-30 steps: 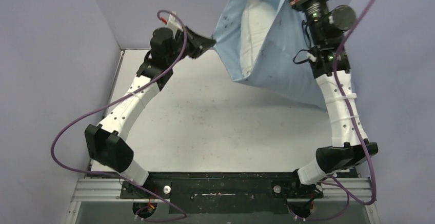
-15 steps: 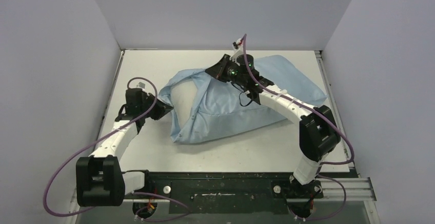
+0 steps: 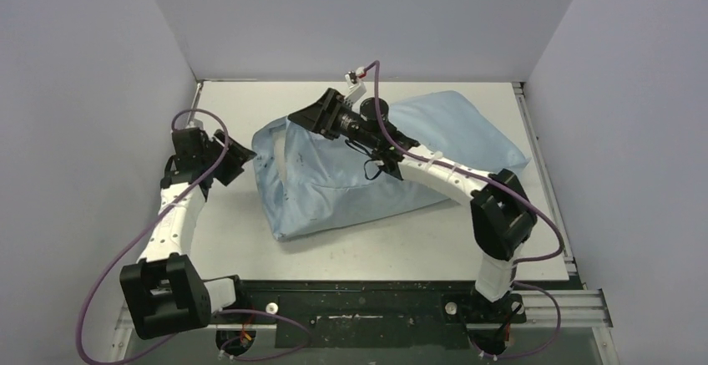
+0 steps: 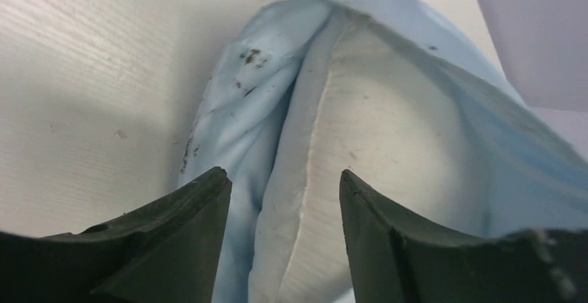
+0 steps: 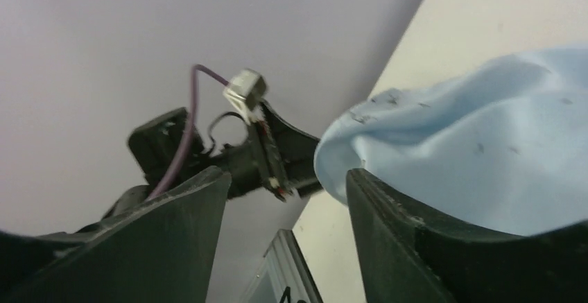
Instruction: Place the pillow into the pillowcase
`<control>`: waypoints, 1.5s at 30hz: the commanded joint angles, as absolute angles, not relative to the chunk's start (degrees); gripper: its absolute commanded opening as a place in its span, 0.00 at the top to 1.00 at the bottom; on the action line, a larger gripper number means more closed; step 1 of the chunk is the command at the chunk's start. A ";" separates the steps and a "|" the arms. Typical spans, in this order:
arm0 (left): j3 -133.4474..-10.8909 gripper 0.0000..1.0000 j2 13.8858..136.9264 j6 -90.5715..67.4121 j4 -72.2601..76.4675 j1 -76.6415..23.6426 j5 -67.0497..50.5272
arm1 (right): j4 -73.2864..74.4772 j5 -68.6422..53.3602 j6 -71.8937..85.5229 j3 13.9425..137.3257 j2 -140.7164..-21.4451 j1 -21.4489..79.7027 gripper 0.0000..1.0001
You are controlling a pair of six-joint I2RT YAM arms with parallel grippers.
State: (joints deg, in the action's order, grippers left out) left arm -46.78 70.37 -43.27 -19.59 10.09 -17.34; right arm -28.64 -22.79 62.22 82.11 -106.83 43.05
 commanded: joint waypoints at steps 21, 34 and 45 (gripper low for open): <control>-39.01 0.23 55.18 -50.89 -15.50 -14.30 -17.48 | 27.36 7.83 70.16 51.09 -51.34 29.49 0.17; -42.54 1.00 55.71 -47.37 -27.71 -19.97 -6.06 | 11.78 2.74 76.85 40.04 -61.95 28.49 0.24; -31.57 1.00 40.65 -57.02 -35.78 -21.91 -13.61 | 16.93 6.70 75.14 30.96 -53.23 27.72 1.00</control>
